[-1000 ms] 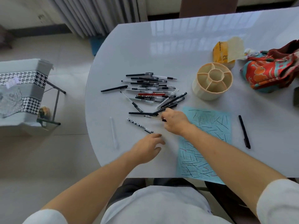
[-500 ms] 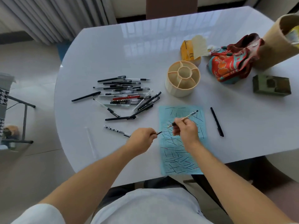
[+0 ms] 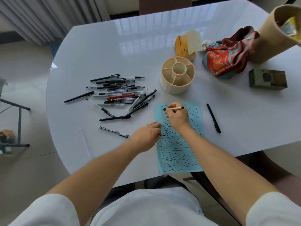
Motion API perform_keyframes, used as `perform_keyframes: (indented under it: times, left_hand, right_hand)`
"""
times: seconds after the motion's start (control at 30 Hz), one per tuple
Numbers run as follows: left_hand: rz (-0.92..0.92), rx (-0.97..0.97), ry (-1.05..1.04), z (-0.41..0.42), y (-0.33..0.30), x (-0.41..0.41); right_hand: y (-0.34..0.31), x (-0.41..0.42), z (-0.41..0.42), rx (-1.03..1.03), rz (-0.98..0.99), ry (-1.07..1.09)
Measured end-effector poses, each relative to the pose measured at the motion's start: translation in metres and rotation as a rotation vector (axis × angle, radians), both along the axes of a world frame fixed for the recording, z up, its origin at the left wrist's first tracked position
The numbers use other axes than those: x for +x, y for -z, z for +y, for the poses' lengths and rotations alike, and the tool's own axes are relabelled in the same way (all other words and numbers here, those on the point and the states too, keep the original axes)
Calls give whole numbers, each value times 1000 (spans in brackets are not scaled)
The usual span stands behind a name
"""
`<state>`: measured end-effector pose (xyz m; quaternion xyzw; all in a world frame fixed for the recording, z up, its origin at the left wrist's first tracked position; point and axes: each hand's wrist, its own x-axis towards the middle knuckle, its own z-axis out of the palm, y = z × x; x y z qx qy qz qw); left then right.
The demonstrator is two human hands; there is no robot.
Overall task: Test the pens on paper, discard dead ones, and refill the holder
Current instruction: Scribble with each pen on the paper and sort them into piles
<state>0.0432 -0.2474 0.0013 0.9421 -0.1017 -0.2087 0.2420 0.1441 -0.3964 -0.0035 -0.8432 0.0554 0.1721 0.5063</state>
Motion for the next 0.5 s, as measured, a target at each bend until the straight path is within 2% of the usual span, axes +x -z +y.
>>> perform_keyframes:
  times: [0.1,0.23,0.4,0.5]
  left_hand:
    - [-11,3,-10,1,2,-1]
    - [-14,-5,-22,2,3,0]
    - [-26,-24,-53,1,2,1]
    - [-16,-11,-36,1,3,1]
  right_hand:
    - [2,1,1,-127,-64,-123]
    - [0,8,-2,-195,-156,-34]
    - [2,2,-10,-145,-122,40]
    - [0,2,-14,-20,-84,146]
